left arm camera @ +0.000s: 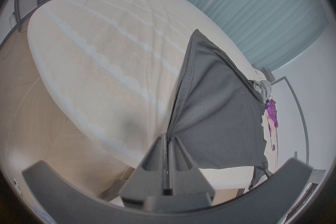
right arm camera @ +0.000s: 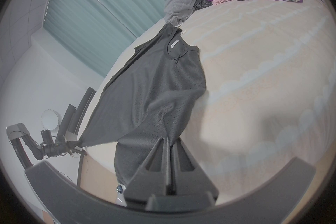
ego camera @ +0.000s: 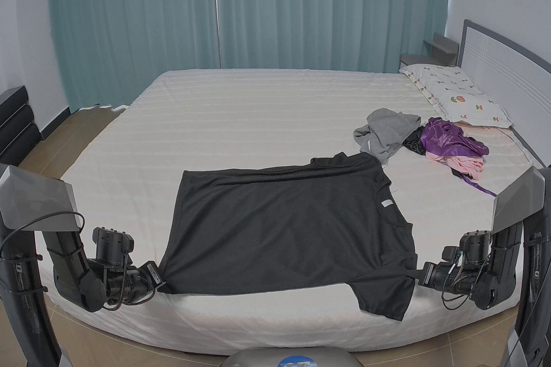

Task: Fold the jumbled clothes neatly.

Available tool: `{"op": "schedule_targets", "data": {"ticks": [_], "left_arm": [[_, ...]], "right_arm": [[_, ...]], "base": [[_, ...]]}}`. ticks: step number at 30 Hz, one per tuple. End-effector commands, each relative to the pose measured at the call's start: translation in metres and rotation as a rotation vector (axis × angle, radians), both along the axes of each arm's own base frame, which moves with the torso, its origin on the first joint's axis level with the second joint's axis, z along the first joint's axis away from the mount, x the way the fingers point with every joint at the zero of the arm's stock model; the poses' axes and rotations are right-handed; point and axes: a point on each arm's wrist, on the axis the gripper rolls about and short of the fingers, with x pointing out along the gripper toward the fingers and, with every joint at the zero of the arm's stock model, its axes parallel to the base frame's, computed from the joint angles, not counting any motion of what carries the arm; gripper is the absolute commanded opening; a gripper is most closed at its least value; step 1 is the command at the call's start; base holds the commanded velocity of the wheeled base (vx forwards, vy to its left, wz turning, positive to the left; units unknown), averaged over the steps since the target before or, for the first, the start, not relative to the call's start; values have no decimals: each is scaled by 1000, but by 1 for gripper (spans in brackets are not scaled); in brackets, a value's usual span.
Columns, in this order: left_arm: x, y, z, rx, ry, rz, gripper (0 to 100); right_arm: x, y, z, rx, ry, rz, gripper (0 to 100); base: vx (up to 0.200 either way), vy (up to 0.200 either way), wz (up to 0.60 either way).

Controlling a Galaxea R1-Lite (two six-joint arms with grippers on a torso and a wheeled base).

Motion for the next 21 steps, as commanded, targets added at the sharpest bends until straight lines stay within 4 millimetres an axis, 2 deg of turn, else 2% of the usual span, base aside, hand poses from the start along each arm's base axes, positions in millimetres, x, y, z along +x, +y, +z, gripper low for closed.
{"op": "schedule_targets", "data": {"ticks": [1, 6, 11, 21], "left_arm": [[-1, 0, 0, 0, 2, 0, 0], [-4, 2, 8, 17, -19, 2, 0], [-16, 3, 20, 34, -40, -18, 0], [-28, 12, 19, 81, -16, -43, 0]], "right_arm": [[-7, -7, 13, 15, -15, -10, 0], [-16, -10, 21, 31, -13, -7, 0], [-30, -13, 32, 65, -8, 13, 0], [-56, -15, 39, 71, 49, 7, 0]], "base": [[0, 0, 0], [0, 0, 0], [0, 0, 0], [0, 0, 0]]}}
